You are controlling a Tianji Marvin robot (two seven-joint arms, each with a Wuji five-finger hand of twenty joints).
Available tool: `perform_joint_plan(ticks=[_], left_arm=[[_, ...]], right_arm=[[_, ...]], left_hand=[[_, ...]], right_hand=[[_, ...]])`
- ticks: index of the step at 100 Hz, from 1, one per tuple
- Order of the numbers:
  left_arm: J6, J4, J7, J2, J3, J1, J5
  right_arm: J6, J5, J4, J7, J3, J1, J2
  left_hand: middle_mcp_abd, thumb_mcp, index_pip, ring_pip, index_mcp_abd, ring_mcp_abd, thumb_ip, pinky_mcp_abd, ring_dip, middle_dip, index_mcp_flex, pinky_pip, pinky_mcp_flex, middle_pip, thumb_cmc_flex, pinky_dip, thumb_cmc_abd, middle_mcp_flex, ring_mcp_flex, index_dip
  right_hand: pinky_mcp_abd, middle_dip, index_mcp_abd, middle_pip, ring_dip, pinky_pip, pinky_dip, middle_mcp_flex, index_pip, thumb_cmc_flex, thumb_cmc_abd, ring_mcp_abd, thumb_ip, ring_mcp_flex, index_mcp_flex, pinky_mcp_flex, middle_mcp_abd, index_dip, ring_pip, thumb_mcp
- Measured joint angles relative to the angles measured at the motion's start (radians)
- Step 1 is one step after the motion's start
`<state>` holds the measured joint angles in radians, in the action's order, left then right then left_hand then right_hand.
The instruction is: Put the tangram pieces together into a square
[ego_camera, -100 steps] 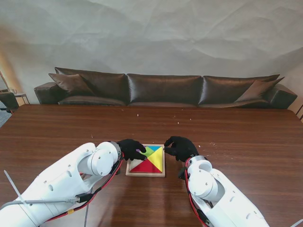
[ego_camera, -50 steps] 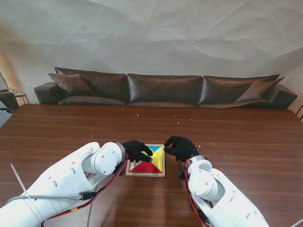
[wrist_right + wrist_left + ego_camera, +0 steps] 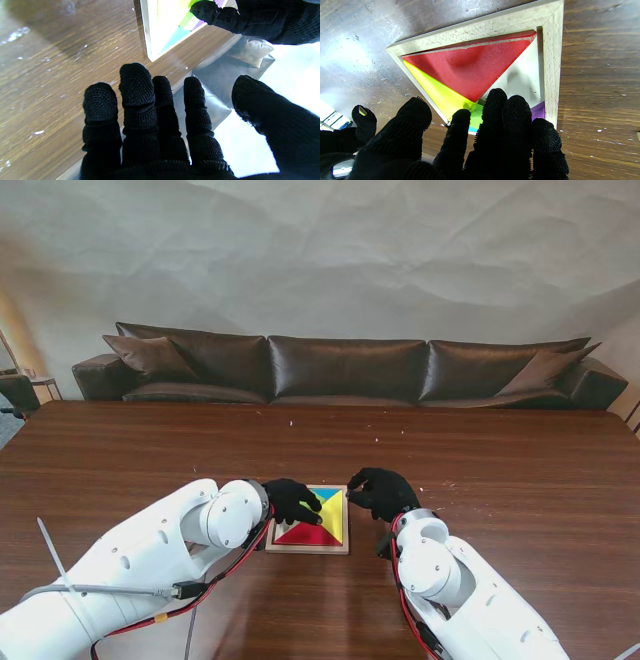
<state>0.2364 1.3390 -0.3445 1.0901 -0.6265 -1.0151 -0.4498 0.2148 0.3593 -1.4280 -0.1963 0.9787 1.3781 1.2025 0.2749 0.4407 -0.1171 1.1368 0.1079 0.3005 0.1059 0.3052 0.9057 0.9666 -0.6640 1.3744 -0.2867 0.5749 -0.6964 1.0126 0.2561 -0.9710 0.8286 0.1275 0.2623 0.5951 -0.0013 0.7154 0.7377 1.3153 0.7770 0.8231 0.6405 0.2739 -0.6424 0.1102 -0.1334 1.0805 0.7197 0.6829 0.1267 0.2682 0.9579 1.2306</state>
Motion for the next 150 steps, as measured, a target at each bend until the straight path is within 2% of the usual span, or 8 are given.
perform_joint_plan(ticks=[19,45,69,92,111,133,150], left_arm=[[0.009,0.003,-0.004,0.001,0.003,0.001,0.001],[0.023,0.02,-0.02,-0.002,0.001,-0.006,0.0],[0.024,0.04,-0.029,-0.008,-0.02,-0.027,-0.013],[0.015,0.07,-0.02,-0.012,-0.066,-0.06,-0.035],[0.016,0.075,-0.006,-0.012,-0.073,-0.063,-0.038],[0.018,0.034,-0.006,-0.009,-0.026,-0.025,-0.014],[0.02,0.01,-0.006,-0.003,-0.01,-0.013,-0.002]], right_arm=[[0.0,0.0,0.0,0.001,0.001,0.0,0.0],[0.0,-0.002,0.0,0.003,0.001,0.0,0.0],[-0.001,-0.002,0.0,0.006,0.0,0.0,0.0],[-0.001,-0.002,0.0,0.007,0.0,0.0,0.0],[-0.001,-0.002,0.0,0.007,0.0,0.0,0.0],[-0.001,-0.004,0.0,0.007,0.001,0.0,0.0],[-0.001,-0.005,0.0,0.007,0.002,0.0,0.0]], left_hand=[[0.0,0.0,0.009,0.0,0.009,0.0,0.0,0.0,0.0,0.0,0.0,0.0,0.0,0.0,0.0,0.0,0.0,0.0,0.0,-0.009],[-0.001,0.0,0.025,0.0,0.058,0.0,0.0,0.0,0.0,0.0,0.002,0.0,0.0,0.0,0.0,0.0,0.0,0.0,0.0,-0.029],[-0.001,0.0,0.028,0.0,0.063,0.0,0.0,0.0,0.0,0.0,0.0,0.0,0.0,0.0,0.0,0.0,0.0,0.0,0.0,-0.028],[-0.001,0.0,-0.002,0.0,-0.006,0.0,0.0,0.0,0.0,0.0,-0.001,0.0,0.0,0.0,0.0,0.0,0.0,0.0,0.0,-0.007],[-0.001,0.0,-0.004,0.0,-0.007,0.0,0.0,0.0,0.0,0.0,0.0,0.0,0.0,0.0,0.0,0.0,0.0,0.0,0.0,-0.003],[-0.001,0.0,0.003,0.0,0.006,0.0,0.0,0.0,0.0,0.0,0.012,0.0,0.0,0.0,0.0,0.0,0.0,0.0,0.0,-0.013],[-0.001,-0.002,0.017,0.0,-0.026,0.0,0.0,0.0,0.0,0.0,0.015,0.0,0.0,0.0,0.0,0.0,0.0,0.0,0.0,-0.019]], right_hand=[[0.0,0.0,0.0,0.0,0.0,0.0,0.0,0.0,0.0,0.0,0.0,0.0,0.0,0.0,0.0,0.0,0.0,0.0,0.0,0.0],[0.0,0.0,0.0,0.0,0.0,0.0,0.0,0.0,0.0,0.0,0.0,0.0,0.0,0.0,0.0,0.0,0.0,0.0,0.0,0.0],[0.0,0.0,0.0,0.0,0.0,0.0,0.0,0.0,0.0,0.0,0.0,0.0,0.0,0.0,0.0,0.0,0.0,0.0,0.001,0.0],[0.0,0.0,0.0,0.0,0.0,0.0,0.0,0.0,0.0,0.0,0.0,0.0,0.0,0.0,0.0,0.0,0.0,0.0,0.001,0.0],[0.0,0.0,0.0,0.0,0.0,0.0,0.0,0.0,0.0,0.0,0.0,0.0,0.0,0.0,0.0,0.0,0.0,0.0,0.001,0.0],[0.0,0.0,0.0,0.0,0.0,0.0,0.0,0.0,0.0,0.0,0.0,0.0,0.0,0.0,0.0,0.0,0.0,0.0,0.001,0.0],[0.0,0.0,0.0,0.0,0.0,0.0,0.0,0.0,0.0,0.0,0.0,0.0,0.0,0.0,0.0,0.0,0.0,0.0,0.002,0.0]])
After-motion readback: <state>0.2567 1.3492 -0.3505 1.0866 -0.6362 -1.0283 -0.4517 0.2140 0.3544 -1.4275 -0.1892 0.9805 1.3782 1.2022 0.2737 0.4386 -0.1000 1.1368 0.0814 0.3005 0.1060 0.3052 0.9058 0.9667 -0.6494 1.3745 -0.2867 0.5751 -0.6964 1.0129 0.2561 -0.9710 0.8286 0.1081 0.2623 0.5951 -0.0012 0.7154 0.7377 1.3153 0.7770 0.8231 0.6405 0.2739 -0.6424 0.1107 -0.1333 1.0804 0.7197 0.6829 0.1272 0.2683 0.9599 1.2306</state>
